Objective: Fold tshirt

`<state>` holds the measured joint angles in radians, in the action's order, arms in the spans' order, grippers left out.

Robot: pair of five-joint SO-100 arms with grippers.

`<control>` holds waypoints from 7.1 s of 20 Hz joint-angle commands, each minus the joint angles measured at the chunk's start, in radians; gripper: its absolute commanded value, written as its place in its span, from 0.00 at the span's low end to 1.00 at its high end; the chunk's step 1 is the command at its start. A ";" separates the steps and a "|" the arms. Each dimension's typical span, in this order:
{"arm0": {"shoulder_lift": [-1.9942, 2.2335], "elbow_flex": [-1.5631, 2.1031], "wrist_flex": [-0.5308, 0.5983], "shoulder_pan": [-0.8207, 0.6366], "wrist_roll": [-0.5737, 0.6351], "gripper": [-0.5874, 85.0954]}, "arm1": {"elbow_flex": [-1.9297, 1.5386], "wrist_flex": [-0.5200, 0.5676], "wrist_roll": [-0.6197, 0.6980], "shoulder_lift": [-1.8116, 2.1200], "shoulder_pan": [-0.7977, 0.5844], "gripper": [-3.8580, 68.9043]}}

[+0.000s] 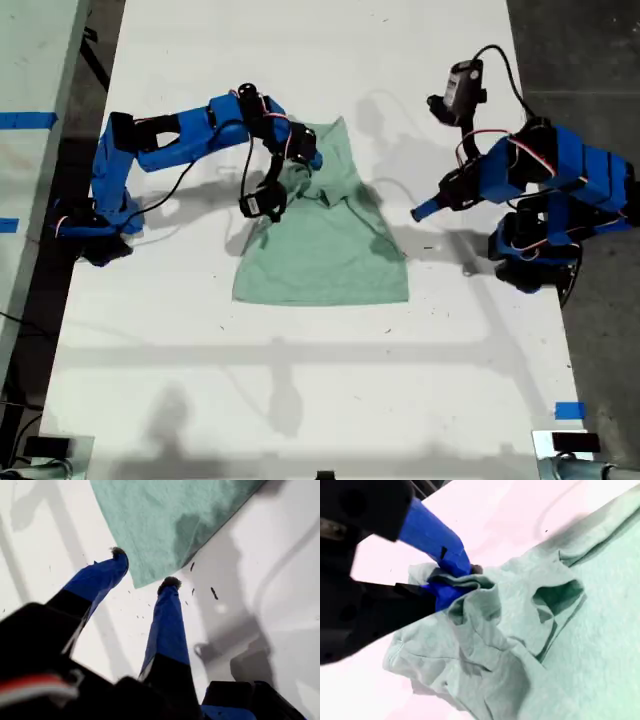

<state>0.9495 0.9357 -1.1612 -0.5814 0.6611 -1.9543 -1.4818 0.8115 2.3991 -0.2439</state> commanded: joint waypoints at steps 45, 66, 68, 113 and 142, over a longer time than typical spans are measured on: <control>0.937 1.094 0.103 0.420 -0.486 0.40 | -0.221 0.488 -0.245 -0.742 0.124 0.04; 0.986 1.091 0.091 0.456 -0.508 0.40 | 0.758 0.215 -0.327 -1.327 0.273 0.53; 0.989 1.086 0.084 0.457 -0.509 0.40 | 0.819 0.152 -0.301 -1.305 0.279 0.49; 0.428 0.923 0.138 0.469 -0.618 0.01 | -0.144 0.152 -0.345 0.120 0.272 0.31; 0.069 0.202 -0.060 0.454 -0.621 0.28 | -0.193 0.238 -0.397 0.118 0.331 0.30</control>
<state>0.9940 1.2088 -1.1735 -0.0997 0.0660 -2.1537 -1.2747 0.4234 2.4973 0.0721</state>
